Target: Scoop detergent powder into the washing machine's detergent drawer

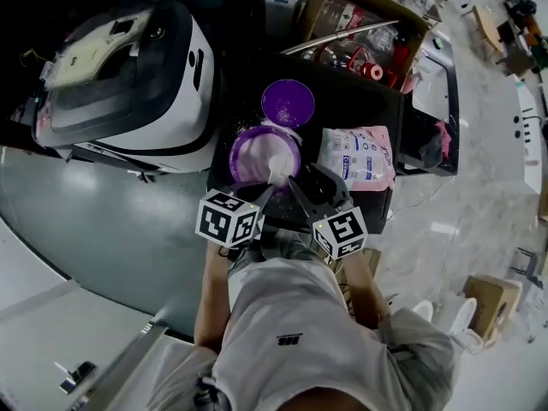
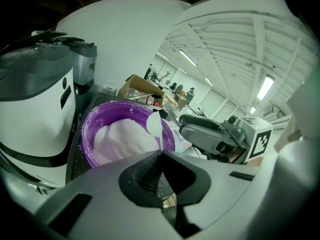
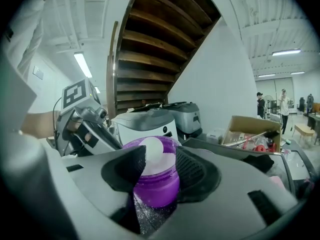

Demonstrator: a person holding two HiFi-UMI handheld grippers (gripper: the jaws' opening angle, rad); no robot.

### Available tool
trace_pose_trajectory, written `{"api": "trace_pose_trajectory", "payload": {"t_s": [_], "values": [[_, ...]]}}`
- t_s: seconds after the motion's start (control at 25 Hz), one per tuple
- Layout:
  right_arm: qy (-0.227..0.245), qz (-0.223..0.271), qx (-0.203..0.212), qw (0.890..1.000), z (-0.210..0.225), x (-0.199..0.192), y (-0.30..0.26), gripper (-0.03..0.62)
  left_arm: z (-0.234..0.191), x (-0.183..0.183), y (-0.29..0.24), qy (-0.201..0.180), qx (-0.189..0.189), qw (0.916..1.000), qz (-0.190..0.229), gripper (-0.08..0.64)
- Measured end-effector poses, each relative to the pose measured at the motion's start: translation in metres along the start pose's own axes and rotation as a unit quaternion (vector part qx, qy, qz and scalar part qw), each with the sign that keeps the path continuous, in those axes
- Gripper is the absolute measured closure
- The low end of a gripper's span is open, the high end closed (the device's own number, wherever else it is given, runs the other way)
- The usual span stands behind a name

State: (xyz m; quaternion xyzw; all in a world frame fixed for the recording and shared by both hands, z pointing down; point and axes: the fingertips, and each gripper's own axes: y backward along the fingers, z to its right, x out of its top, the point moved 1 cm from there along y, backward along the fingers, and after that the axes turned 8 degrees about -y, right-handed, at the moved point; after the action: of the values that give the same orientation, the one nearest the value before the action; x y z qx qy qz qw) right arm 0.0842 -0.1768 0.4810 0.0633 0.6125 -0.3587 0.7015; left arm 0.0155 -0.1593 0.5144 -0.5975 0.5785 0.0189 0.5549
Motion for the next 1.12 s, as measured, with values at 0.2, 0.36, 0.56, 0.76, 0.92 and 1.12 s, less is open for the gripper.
{"api": "trace_pose_trajectory", "payload": {"t_s": [0.2,0.36,0.56,0.76,0.92,1.12], "values": [[-0.001,-0.002,-0.047,0.999,-0.015,-0.006,-0.003,0.407,-0.004,-0.001,0.009,-0.019,-0.016,0.9992,0.03,0.545],[-0.011,-0.001,-0.078,0.997,-0.028,-0.014,-0.007,0.407,-0.005,-0.004,0.014,-0.041,-0.038,0.9972,0.049,0.545],[-0.018,0.008,-0.116,0.993,-0.042,-0.015,-0.01,0.407,-0.007,-0.006,0.02,-0.065,-0.061,0.9943,0.058,0.545],[-0.02,0.018,-0.149,0.988,-0.054,-0.014,-0.007,0.407,-0.012,-0.008,0.028,-0.069,-0.08,0.9923,0.065,0.545],[-0.02,0.023,-0.162,0.986,-0.063,-0.014,-0.002,0.407,-0.014,-0.006,0.037,-0.073,-0.083,0.9912,0.072,0.545],[-0.017,0.027,-0.163,0.986,-0.07,-0.013,0.007,0.407,-0.011,-0.004,0.048,-0.074,-0.078,0.9906,0.085,0.545]]}}
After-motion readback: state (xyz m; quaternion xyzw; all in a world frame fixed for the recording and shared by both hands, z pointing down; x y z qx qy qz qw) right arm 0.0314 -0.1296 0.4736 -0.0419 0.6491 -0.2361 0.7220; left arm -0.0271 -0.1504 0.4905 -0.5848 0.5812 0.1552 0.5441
